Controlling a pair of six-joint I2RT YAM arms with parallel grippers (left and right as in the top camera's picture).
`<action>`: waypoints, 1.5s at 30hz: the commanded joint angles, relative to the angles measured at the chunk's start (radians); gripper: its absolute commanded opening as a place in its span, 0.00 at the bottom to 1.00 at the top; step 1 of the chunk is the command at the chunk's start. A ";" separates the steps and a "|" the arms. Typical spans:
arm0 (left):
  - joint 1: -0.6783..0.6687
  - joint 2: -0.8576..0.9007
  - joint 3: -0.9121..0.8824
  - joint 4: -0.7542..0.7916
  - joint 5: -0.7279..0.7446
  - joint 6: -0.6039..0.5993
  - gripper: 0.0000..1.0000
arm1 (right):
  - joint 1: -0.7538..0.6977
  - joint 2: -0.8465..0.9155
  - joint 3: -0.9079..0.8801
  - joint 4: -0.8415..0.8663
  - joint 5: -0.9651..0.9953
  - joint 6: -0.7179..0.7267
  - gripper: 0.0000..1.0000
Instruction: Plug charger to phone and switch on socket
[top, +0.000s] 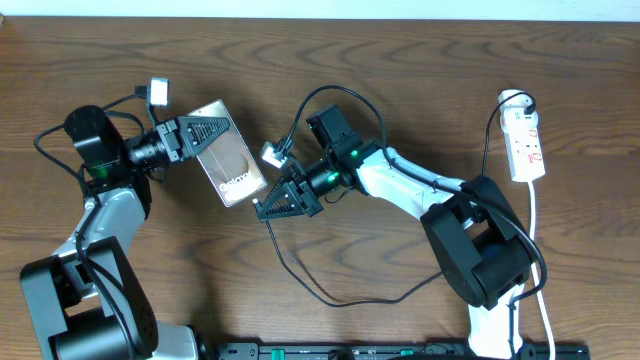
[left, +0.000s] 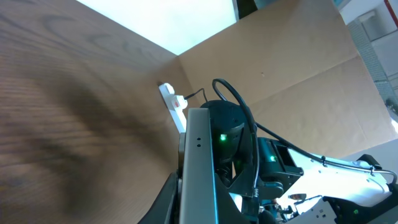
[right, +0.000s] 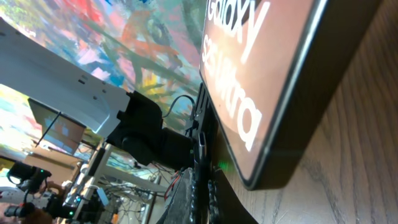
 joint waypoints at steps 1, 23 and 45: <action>-0.002 -0.020 0.012 0.010 0.027 -0.016 0.08 | -0.001 0.009 -0.002 0.005 -0.031 0.003 0.01; -0.002 -0.020 0.012 0.009 0.027 -0.032 0.08 | 0.000 0.009 -0.002 0.037 -0.027 0.051 0.01; -0.002 -0.020 0.012 0.010 0.027 -0.031 0.08 | 0.018 0.107 -0.002 0.193 -0.143 0.111 0.01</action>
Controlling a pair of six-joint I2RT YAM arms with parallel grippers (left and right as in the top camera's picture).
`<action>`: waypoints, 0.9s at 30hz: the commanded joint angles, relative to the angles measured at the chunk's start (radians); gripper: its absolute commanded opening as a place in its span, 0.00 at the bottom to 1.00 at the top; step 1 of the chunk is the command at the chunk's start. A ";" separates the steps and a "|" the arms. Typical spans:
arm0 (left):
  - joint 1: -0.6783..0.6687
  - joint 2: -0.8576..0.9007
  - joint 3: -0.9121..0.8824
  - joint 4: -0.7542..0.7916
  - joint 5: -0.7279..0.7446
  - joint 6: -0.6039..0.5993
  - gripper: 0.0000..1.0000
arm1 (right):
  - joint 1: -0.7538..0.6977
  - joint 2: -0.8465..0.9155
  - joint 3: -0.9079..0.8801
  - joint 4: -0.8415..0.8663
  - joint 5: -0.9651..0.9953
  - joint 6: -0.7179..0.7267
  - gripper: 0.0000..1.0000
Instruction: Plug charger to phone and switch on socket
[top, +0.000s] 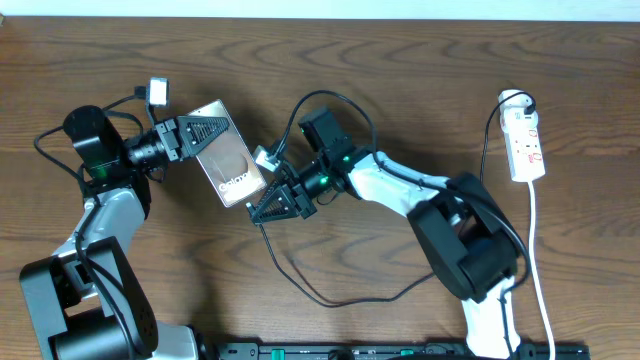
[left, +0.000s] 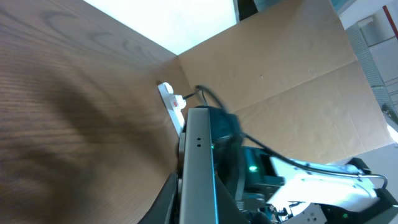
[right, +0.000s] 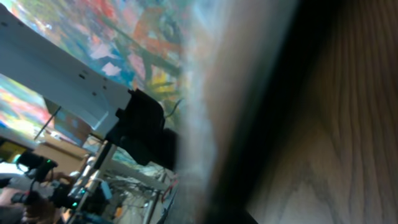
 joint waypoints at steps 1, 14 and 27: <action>-0.003 -0.020 0.012 0.011 0.027 -0.004 0.08 | -0.008 0.030 -0.001 0.026 -0.079 0.056 0.01; -0.003 -0.020 0.012 0.035 0.028 0.061 0.08 | -0.009 0.027 -0.001 0.135 -0.101 0.146 0.01; -0.003 -0.020 0.011 0.034 0.028 0.048 0.08 | -0.020 0.027 -0.001 0.187 -0.101 0.154 0.01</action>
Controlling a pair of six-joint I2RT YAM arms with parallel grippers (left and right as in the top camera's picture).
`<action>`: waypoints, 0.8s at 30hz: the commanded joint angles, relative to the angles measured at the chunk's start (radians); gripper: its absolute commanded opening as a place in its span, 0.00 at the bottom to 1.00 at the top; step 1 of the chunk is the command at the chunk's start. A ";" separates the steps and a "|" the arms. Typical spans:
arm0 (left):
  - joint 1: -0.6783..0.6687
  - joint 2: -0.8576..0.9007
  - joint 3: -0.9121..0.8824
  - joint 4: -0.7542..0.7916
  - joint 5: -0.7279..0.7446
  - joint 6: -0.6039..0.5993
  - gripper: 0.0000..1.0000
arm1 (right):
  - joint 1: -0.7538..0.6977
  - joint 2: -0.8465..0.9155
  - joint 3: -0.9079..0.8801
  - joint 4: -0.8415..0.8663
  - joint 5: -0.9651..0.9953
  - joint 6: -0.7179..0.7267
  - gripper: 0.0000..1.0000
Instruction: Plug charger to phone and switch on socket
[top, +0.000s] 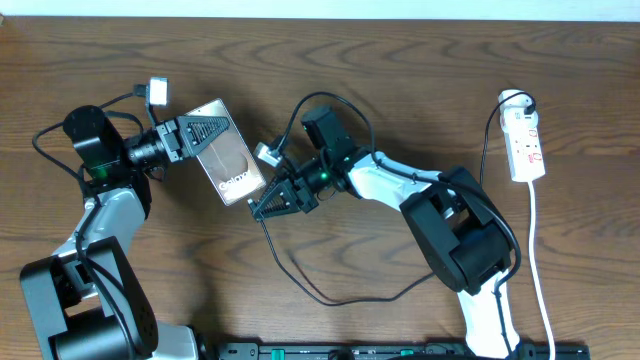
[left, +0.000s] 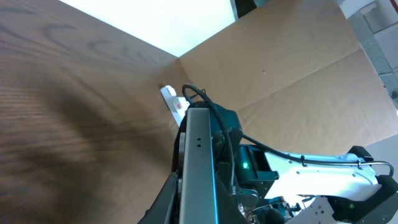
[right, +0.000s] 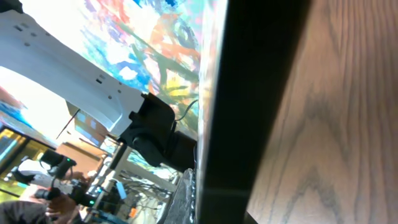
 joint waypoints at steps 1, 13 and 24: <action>-0.002 -0.020 0.011 0.008 0.027 -0.002 0.08 | -0.003 -0.003 0.000 0.026 -0.025 0.018 0.01; -0.002 -0.020 0.011 0.008 0.027 -0.035 0.08 | -0.001 -0.003 0.000 0.034 -0.012 0.029 0.01; -0.002 -0.020 0.011 0.009 0.027 -0.045 0.08 | -0.001 -0.003 0.000 0.035 0.018 0.054 0.01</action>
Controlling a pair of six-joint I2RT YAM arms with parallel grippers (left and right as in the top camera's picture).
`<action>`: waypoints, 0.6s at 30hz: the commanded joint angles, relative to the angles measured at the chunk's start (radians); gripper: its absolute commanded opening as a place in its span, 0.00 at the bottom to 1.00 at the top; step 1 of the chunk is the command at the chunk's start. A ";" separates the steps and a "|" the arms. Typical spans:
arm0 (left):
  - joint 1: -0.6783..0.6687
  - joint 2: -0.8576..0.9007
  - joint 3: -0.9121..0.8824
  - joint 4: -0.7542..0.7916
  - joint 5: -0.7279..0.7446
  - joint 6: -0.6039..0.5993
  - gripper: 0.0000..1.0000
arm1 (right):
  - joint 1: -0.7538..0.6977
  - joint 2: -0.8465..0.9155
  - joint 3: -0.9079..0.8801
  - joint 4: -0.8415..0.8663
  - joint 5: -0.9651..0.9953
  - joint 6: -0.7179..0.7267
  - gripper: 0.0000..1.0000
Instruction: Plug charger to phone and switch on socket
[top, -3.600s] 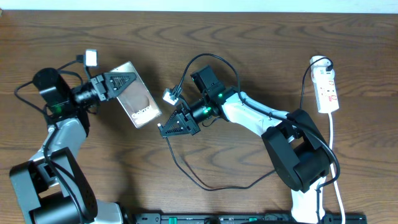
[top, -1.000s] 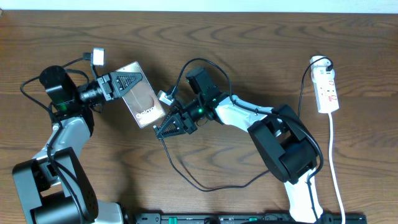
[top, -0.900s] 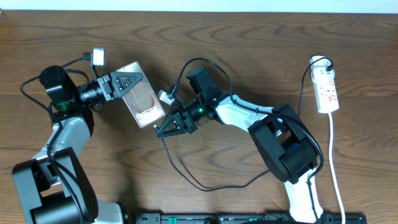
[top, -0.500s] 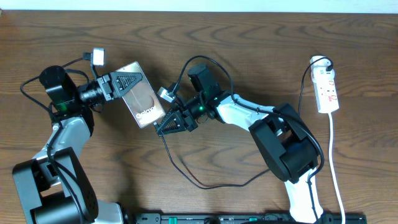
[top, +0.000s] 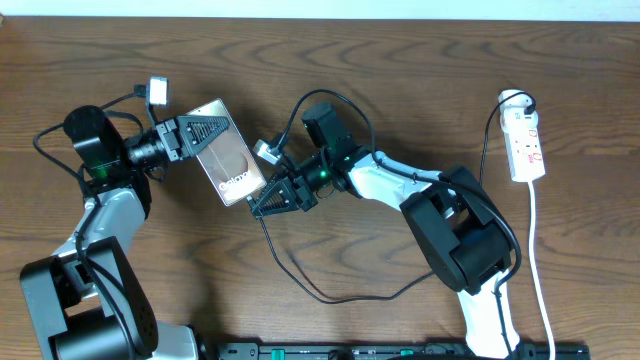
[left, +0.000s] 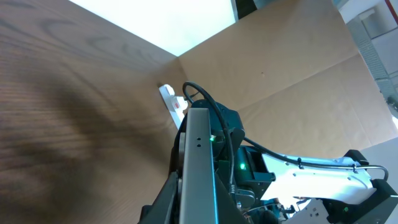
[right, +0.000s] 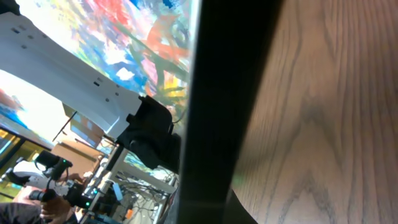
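Note:
The phone (top: 232, 165) stands tilted on its edge, and my left gripper (top: 210, 132) is shut on its upper end. In the left wrist view its silver edge (left: 199, 162) runs up the middle. My right gripper (top: 264, 206) is shut on the charger plug, tips against the phone's lower end; the plug itself is hidden. The right wrist view shows the phone's dark edge (right: 230, 93) filling the centre, very near. The black charger cable (top: 300, 285) loops from the right gripper across the table. A white socket strip (top: 526, 140) lies at the far right.
The strip's white lead (top: 538, 260) runs down the right side of the wooden table (top: 400, 80). A black rail (top: 400, 352) lies along the front edge. Cardboard walls (left: 292, 81) stand beyond the table in the left wrist view.
My right gripper has edged a little closer to the phone's lower end; the phone's dark edge sits further left in the right wrist view. The left gripper and phone have not moved.
My left gripper held the phone throughout. The right gripper, cable trailing from it, first stood apart from the phone's lower end, with the screen lettering readable in its view. It then came nearer, and now its tips are at the phone's edge.

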 joint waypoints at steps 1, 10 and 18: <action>-0.002 -0.020 0.011 0.009 0.027 -0.006 0.08 | -0.001 -0.003 0.000 0.003 0.003 0.018 0.01; -0.002 -0.020 0.011 0.009 0.027 0.022 0.08 | -0.001 -0.003 0.000 0.005 0.028 0.047 0.01; -0.002 -0.020 0.011 0.009 0.028 0.037 0.08 | -0.001 -0.003 0.000 0.007 0.020 0.047 0.01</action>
